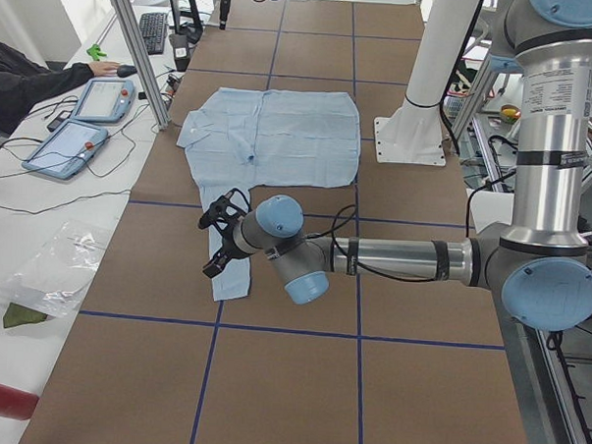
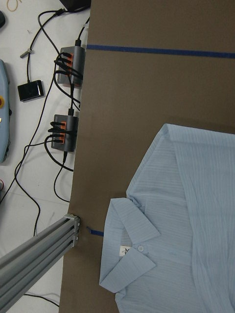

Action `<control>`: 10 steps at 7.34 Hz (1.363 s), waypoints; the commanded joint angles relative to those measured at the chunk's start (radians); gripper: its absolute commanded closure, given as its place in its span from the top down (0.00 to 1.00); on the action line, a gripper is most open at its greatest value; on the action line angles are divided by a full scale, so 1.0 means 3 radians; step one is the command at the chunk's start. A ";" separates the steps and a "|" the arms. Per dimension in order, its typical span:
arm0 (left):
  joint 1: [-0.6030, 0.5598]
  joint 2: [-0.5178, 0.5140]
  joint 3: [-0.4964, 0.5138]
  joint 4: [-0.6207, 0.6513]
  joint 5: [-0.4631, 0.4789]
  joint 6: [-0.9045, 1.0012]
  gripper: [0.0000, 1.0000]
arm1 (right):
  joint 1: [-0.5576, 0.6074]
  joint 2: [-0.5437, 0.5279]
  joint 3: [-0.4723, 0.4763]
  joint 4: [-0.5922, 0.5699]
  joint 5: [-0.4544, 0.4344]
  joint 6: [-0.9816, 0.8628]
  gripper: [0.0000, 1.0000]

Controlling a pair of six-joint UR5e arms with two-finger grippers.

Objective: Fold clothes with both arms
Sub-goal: 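Release the sleeve on the shirt and withdraw the right gripper, then grasp the other sleeve cuff with the left gripper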

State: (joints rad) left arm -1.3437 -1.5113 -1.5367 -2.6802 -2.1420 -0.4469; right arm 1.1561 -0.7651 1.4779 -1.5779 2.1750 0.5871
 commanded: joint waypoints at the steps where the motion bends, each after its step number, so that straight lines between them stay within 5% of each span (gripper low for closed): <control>1: 0.0357 0.0006 0.0106 -0.0301 0.0263 -0.0646 1.00 | 0.0587 -0.0739 0.0355 0.0018 0.0474 -0.0976 1.00; 4: 0.0496 0.0011 0.0370 -0.0579 0.0273 -0.0974 0.98 | 0.0988 -0.1523 0.0661 0.0044 0.0635 -0.1691 1.00; 7: 0.0817 0.0006 0.0871 -0.1224 0.0670 -0.1604 0.76 | 0.0989 -0.1561 0.0749 0.0039 0.0630 -0.1655 1.00; 10: 0.1057 -0.0014 0.0996 -0.1349 0.0920 -0.2023 0.62 | 0.0989 -0.1561 0.0754 0.0039 0.0630 -0.1650 1.00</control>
State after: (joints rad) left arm -1.0670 -1.5146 -1.2520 -3.0737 -1.9183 -1.0221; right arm 1.4526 -1.2329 1.7033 -1.5655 2.3646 0.0908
